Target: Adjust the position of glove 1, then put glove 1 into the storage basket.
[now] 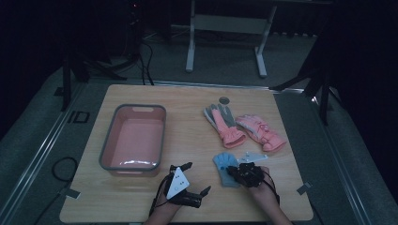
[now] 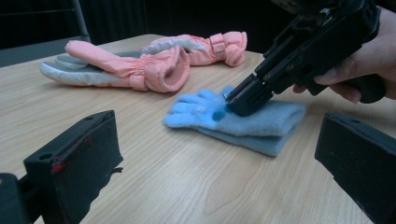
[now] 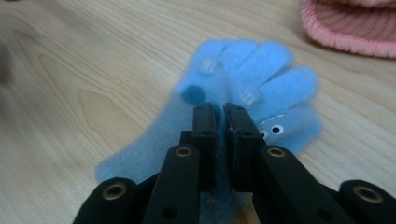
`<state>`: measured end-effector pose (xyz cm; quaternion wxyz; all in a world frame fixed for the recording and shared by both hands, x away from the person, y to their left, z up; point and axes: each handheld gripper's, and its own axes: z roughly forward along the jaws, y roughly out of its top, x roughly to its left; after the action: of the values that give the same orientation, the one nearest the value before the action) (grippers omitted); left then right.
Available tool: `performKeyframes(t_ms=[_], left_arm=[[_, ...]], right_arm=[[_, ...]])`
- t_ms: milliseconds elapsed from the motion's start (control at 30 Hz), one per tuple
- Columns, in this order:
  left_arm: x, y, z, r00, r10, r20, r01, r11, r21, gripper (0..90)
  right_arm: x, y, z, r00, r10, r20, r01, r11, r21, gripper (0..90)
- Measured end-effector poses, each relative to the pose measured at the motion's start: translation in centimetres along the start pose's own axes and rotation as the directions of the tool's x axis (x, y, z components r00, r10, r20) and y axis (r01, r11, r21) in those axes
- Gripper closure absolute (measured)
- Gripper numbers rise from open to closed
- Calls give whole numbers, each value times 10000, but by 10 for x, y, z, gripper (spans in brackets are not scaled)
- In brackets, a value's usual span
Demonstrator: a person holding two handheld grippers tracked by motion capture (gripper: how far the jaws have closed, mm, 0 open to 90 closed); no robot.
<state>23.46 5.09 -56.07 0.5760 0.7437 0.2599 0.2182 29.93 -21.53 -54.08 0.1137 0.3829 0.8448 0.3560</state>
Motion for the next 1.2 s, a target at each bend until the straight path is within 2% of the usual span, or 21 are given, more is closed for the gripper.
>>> performKeyframes(t_ms=[133, 267, 367, 400, 467, 500, 567, 633, 700, 733, 833, 900, 933, 967, 1067, 1133, 1200], left_arm=[[1, 0, 0, 10000, -45, -3, 45, 10000, -24, 2], [1, 0, 0, 10000, -8, -19, 8, 9999, -113, 2], [-1, 0, 0, 9999, 128, 78, -127, 9999, -108, 2], [-1, 0, 0, 9998, 168, 129, -166, 9998, -103, 2], [-2, 0, 1, 9992, 101, 391, -98, 9999, -86, 2], [-2, 0, 1, 9981, 102, 614, -97, 9999, -78, 2], [-3, 1, 0, 9962, 370, 789, -366, 9993, -65, 2], [-3, 3, 1, 9934, 668, 930, -669, 9978, -17, 14], [-4, 6, 2, 9932, 601, 998, -629, 9977, 248, 33], [-3, 7, 3, 9941, 437, 990, -478, 9981, 396, 33], [-1, 12, 5, 9916, -292, 1264, 179, 9958, 898, 29], [0, 15, 6, 9874, -587, 1471, 410, 9919, 1206, 28], [1, 18, 7, 9872, -611, 1476, 415, 9903, 1324, 28], [1, 19, 7, 9869, -593, 1499, 387, 9898, 1369, 27], [0, 25, 10, 9900, -355, 1362, 162, 9899, 1407, 45], [-1, 29, 14, 9881, -258, 1517, 40, 9898, 1423, 62], [-3, 32, 19, 9835, 68, 1810, -346, 9880, 1507, 64]], right_arm=[[0, 0, -1, 10000, -40, 20, 40, 10000, -50, 772], [1, 4, -9, 9990, -436, 74, 438, 9986, -302, 631], [-2, 7, -17, 9993, -360, -31, 357, 9971, -665, 453], [-5, 8, -19, 9993, -298, -232, 278, 9963, -812, 392], [-9, 9, -23, 9977, -233, -632, 168, 9946, -1020, 215], [-11, 9, -24, 9967, -161, -800, 79, 9947, -1025, 174], [-16, 8, -24, 9943, -128, -1057, 12, 9941, -1089, 135], [-19, 7, -25, 9944, -98, -1054, -4, 9954, -961, 140], [-26, 6, -26, 9902, 201, -1379, -372, 9918, -1225, 145], [-30, 5, -27, 9892, 217, -1452, -406, 9909, -1284, 145], [-37, 4, -32, 9949, 78, -1001, -243, 9860, -1647, 140], [-41, 4, -37, 9956, -22, -934, -148, 9835, -1802, 139], [-43, 4, -39, 9961, 49, -885, -210, 9832, -1815, 139], [-45, 5, -41, 9964, 114, -842, -259, 9845, -1734, 139], [-52, 7, -46, 9924, 367, -1176, -551, 9861, -1571, 139], [-55, 9, -48, 9882, 478, -1454, -703, 9856, -1539, 139], [-58, 10, -49, 9842, 541, -1686, -830, 9820, -1697, 139]])
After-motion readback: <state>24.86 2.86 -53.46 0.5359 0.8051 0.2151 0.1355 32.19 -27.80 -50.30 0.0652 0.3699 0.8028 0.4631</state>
